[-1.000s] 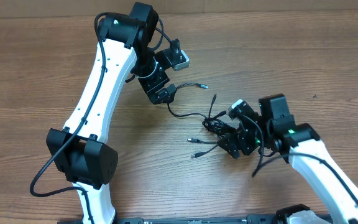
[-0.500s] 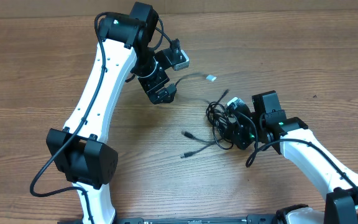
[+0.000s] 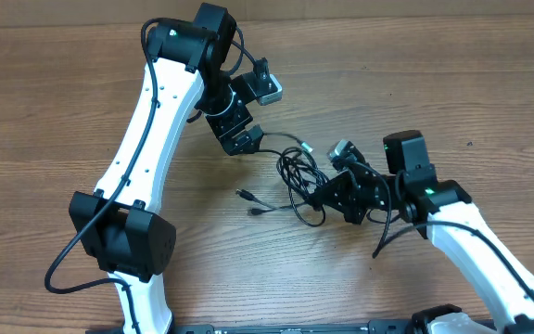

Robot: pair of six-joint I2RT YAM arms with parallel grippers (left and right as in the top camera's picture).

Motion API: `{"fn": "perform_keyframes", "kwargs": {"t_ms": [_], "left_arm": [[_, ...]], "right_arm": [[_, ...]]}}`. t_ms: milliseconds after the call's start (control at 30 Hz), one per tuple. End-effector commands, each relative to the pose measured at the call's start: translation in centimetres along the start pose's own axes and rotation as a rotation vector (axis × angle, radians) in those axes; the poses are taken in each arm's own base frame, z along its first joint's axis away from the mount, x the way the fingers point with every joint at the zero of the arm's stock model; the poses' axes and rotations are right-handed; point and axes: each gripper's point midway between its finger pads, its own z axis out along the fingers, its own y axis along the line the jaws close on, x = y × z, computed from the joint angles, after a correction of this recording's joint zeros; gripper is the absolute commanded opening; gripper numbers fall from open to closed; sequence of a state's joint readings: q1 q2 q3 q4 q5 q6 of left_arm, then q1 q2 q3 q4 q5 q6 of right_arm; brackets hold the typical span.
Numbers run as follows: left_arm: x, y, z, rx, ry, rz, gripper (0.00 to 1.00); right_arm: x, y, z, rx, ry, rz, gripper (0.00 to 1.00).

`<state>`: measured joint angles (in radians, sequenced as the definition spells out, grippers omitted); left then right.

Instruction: Untangle cables

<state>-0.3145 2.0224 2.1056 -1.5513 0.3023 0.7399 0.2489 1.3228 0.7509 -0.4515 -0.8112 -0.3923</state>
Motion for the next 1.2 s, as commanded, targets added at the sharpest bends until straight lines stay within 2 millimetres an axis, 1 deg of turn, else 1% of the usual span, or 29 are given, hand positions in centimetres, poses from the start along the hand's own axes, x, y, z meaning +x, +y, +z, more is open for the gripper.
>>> {"fn": "perform_keyframes", "kwargs": {"t_ms": [0, 100, 200, 300, 733, 867, 967, 1100, 1133, 1167], "left_arm": [[-0.2, -0.2, 0.0, 0.0, -0.003, 0.015, 1.0], [-0.2, -0.2, 0.0, 0.0, -0.003, 0.014, 1.0], [-0.3, -0.2, 0.0, 0.0, -0.003, 0.015, 1.0], [-0.2, -0.2, 0.0, 0.0, -0.003, 0.015, 0.99], [-0.3, -0.1, 0.0, -0.003, -0.006, 0.02, 1.0], [-3.1, 2.3, -0.3, -0.102, -0.113, 0.084, 1.0], [-3.9, 3.0, -0.5, -0.133, -0.145, 0.098, 1.0], [-4.1, 2.8, -0.5, -0.126, -0.153, 0.096, 1.0], [-4.2, 2.6, -0.5, -0.111, -0.164, 0.081, 1.0], [-4.6, 1.9, -0.5, -0.067, -0.191, 0.033, 1.0]], "right_arm": [[-4.5, 1.8, -2.5, -0.026, -0.142, -0.037, 0.04], [-6.3, 2.8, -4.0, -0.067, -0.222, -0.065, 0.04], [-7.1, 3.0, -4.8, -0.092, -0.262, -0.055, 0.04], [-7.2, 3.1, -5.1, -0.112, -0.272, -0.044, 0.04], [-7.2, 3.1, -5.1, -0.112, -0.271, -0.043, 0.04], [-7.2, 3.1, -5.1, -0.113, -0.271, -0.035, 0.04], [-7.2, 3.1, -5.1, -0.114, -0.27, -0.024, 0.04], [-7.4, 3.4, -5.1, -0.131, -0.276, -0.033, 0.04], [-7.4, 3.6, -5.2, -0.141, -0.277, -0.035, 0.04], [-7.4, 3.7, -5.2, -0.147, -0.278, -0.036, 0.04]]}}
